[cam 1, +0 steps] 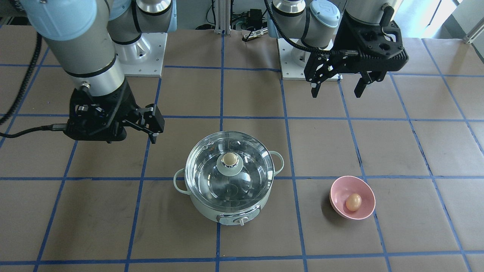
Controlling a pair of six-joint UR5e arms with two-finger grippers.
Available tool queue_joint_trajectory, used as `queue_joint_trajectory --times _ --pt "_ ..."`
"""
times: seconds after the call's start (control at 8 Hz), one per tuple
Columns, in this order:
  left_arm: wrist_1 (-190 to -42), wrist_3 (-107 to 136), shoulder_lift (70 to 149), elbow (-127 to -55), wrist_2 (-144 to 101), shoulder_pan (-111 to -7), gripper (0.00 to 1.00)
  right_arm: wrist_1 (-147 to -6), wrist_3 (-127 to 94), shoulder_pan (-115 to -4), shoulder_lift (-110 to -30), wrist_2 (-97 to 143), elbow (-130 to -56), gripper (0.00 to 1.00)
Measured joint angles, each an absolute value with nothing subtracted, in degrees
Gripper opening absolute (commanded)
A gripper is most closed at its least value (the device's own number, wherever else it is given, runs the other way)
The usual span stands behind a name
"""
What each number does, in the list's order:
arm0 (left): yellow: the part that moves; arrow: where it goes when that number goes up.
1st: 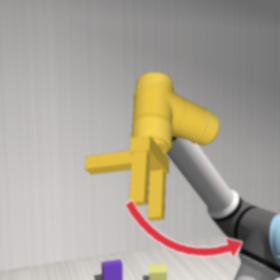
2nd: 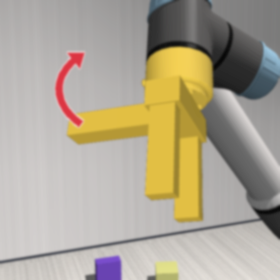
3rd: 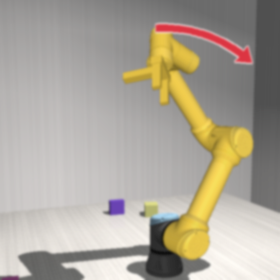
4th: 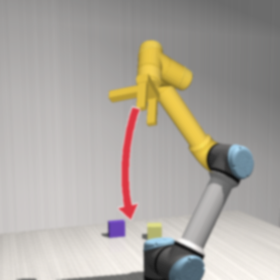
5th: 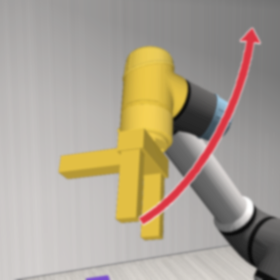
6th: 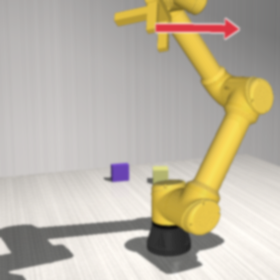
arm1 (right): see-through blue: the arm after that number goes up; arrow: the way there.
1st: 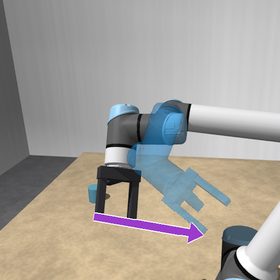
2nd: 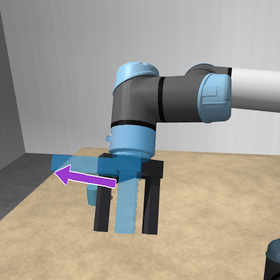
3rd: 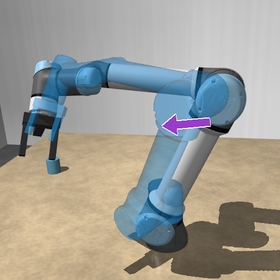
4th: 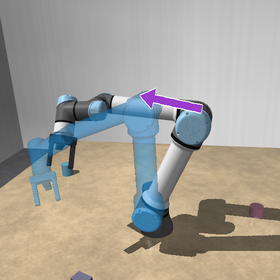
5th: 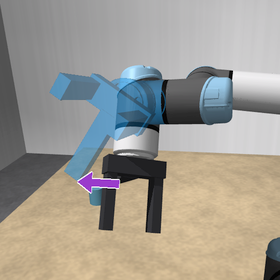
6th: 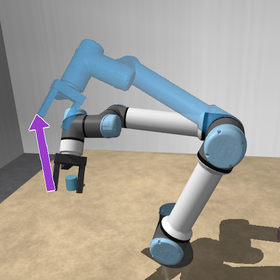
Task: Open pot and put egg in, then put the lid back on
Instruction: 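Move the right gripper to the lid knob while the left approaches the bowl, then lift the glass lid off with the right gripper while the left descends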
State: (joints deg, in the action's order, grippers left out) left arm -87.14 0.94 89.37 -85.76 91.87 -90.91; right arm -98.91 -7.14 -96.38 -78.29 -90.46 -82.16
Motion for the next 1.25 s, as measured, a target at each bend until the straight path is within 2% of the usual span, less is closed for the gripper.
queue_joint_trajectory --times 0.38,1.0,1.12,1.25 --pt "-78.77 0.18 97.55 -85.79 92.14 -89.93 1.00 -103.38 -16.54 -104.60 -71.46 -90.40 -78.39 1.00" --pt "-67.25 -5.88 106.35 -86.27 92.14 -81.64 1.00 -108.36 -24.14 -111.35 -64.02 -89.24 -77.61 1.00" --pt "-63.50 -7.04 108.04 -86.78 91.05 -81.46 1.00 -108.49 -24.70 -111.83 -63.42 -88.68 -77.61 0.93" --pt "-61.29 -10.71 108.98 -87.44 89.27 -81.37 1.00 -108.68 -24.74 -112.08 -63.12 -88.41 -77.65 0.65"
